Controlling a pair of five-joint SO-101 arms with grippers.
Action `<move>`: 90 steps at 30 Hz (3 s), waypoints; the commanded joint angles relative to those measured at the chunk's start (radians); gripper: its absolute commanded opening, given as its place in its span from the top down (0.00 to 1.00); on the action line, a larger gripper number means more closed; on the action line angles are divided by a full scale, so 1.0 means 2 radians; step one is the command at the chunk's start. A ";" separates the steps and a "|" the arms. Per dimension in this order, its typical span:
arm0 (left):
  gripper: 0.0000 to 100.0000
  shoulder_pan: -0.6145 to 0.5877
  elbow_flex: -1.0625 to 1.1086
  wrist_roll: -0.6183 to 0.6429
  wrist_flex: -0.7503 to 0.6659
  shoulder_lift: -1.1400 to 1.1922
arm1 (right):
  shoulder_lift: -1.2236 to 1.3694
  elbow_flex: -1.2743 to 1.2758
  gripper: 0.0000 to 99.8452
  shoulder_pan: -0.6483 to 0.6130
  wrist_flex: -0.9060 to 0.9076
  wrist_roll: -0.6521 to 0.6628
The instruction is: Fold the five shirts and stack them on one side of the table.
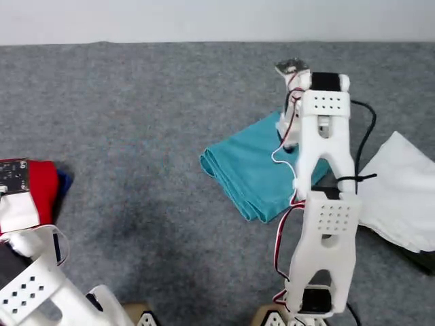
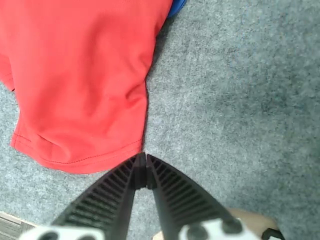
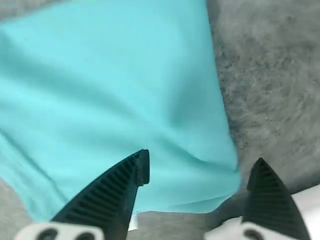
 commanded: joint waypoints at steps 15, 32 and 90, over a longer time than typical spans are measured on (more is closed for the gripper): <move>1.00 0.003 -0.001 0.002 -0.006 -0.006 | -0.007 0.046 0.99 -0.191 -0.059 -0.111; 1.00 0.003 0.003 0.002 -0.007 -0.006 | -0.013 0.044 0.99 -0.245 -0.083 -0.110; 1.00 0.012 0.003 0.001 -0.007 -0.007 | -0.261 0.334 0.98 -0.181 -0.026 -0.462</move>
